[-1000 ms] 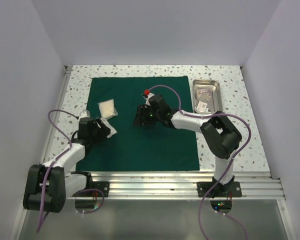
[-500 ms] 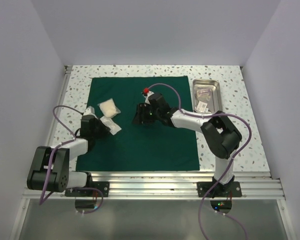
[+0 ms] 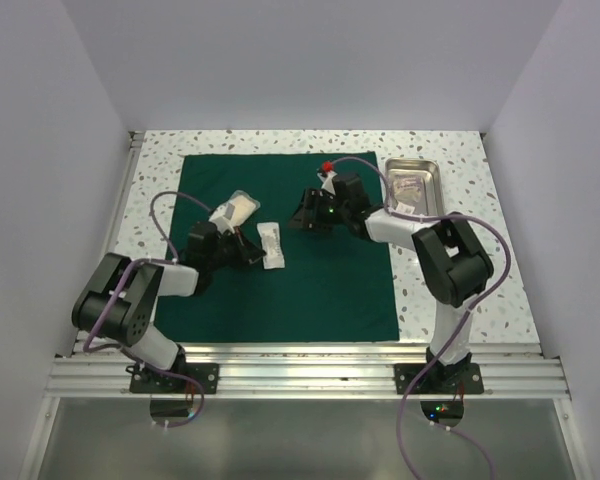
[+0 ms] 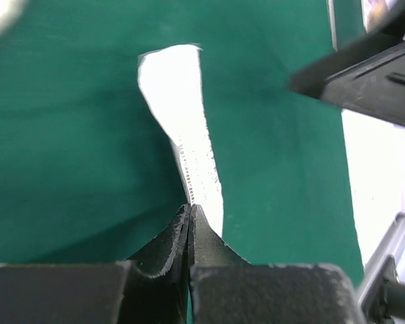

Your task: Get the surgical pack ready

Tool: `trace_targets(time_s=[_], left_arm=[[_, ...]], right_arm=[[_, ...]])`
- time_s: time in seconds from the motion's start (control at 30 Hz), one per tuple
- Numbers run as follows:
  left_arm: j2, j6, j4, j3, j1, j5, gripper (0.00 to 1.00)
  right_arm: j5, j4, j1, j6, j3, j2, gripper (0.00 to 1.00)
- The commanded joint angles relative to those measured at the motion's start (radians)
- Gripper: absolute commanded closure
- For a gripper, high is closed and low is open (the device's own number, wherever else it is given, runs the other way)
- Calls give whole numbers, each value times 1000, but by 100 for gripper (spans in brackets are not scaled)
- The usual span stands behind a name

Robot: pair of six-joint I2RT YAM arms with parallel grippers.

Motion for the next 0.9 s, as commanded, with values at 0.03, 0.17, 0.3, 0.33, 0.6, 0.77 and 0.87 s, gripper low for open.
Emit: trace_targets(time_s=[0.03,0.17,0.3,0.33,0.6,0.77,0.87], left_arm=[[70,20,43,108,-30,34,100],[98,97,-118,147,-29,-44,100],[92,131,-194,160,-30,-150,100],[94,134,-201,168,-30,-151,100],[199,165,-290,233,-30,-145,100],[209,168,-300,243,-32,-144,100],[199,171,-306,243,-32,-154,100]], right_arm=[[-121,138,53,80,-22,61,34],[-88,120,87,69,-5,82,33],[41,-6,121,32,35,99,35],[60,-17,128,29,41,101,36],[107,3,131,62,44,148,40],[118,-14,131,57,81,179,43],[123,-30,131,57,110,196,47]])
